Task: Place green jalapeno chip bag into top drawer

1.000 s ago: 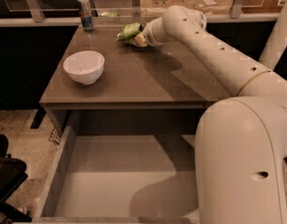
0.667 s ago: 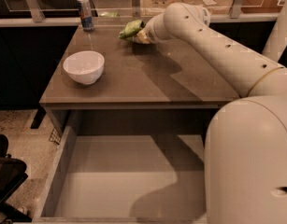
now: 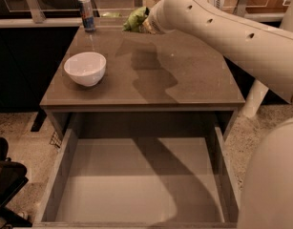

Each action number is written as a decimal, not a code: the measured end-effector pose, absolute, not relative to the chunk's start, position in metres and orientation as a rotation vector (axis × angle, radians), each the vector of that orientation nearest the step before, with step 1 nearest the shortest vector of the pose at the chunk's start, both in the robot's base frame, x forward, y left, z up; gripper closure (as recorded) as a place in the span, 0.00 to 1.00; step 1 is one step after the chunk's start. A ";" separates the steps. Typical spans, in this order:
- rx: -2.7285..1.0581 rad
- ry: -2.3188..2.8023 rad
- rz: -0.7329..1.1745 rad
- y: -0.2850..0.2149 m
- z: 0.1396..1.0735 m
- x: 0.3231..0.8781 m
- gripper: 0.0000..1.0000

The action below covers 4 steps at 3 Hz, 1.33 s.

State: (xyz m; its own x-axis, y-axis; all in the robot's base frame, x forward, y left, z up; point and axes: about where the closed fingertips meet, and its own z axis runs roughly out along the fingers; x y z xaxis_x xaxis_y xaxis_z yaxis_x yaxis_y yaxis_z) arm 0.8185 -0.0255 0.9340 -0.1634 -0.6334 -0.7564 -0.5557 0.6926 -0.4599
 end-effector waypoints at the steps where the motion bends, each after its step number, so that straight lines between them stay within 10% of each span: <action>1: -0.923 1.809 -0.178 -0.030 0.965 0.779 1.00; 4: -0.853 1.715 -0.205 -0.062 1.001 0.641 1.00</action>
Offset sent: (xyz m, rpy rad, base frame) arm -0.1701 -0.0191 0.0662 -0.0464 -0.1367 -0.1600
